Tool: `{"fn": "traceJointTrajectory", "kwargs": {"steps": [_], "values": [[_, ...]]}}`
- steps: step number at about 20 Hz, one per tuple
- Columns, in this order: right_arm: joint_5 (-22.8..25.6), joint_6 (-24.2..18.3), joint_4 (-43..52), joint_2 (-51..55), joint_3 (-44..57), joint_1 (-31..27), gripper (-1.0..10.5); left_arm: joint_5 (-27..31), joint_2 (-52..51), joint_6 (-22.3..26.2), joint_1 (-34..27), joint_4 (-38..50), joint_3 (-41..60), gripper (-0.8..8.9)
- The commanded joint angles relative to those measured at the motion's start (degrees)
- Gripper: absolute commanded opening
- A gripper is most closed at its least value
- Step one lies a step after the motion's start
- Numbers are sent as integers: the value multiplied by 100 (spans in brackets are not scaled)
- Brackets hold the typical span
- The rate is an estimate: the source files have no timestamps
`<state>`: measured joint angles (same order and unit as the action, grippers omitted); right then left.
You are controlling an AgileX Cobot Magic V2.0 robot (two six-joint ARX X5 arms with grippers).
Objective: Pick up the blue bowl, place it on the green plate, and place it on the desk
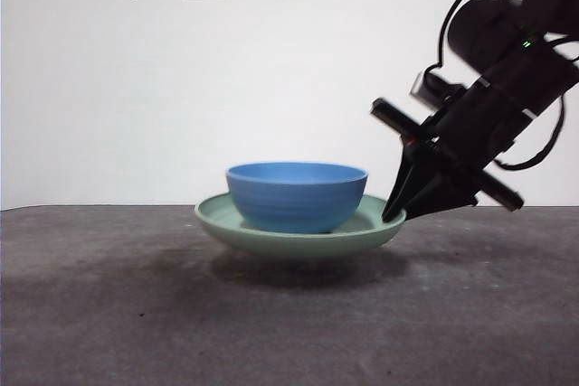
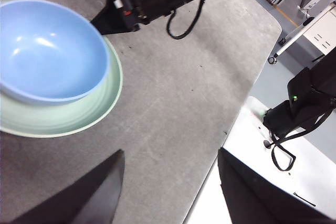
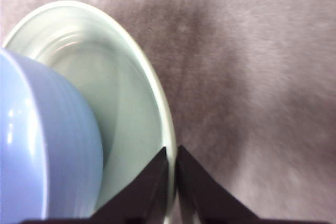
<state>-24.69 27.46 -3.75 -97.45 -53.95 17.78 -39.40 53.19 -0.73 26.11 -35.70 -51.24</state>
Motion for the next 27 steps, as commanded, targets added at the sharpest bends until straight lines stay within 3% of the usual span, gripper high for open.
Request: {"fn": "traceJointTrajectory", "kwargs": {"steps": [1,14,17,18,22,27], "values": [[-15,109,96,-354,-304,87,8,-46,31,26,26,57,-52,288],[367,-120,-262,-590,-428,61,15,-48,31,26,26,57,-52,288],[378,-94,-271,-590,-428,63,237,-48,31,26,26,44,-52,288],[378,-90,-275,-588,-428,63,260,-46,31,26,26,44,-52,288],[426,-94,-352,-468,-428,61,279,-46,31,26,26,44,-52,288],[1145,-503,-896,402,-428,24,279,-46,31,26,26,39,-52,288]]}}
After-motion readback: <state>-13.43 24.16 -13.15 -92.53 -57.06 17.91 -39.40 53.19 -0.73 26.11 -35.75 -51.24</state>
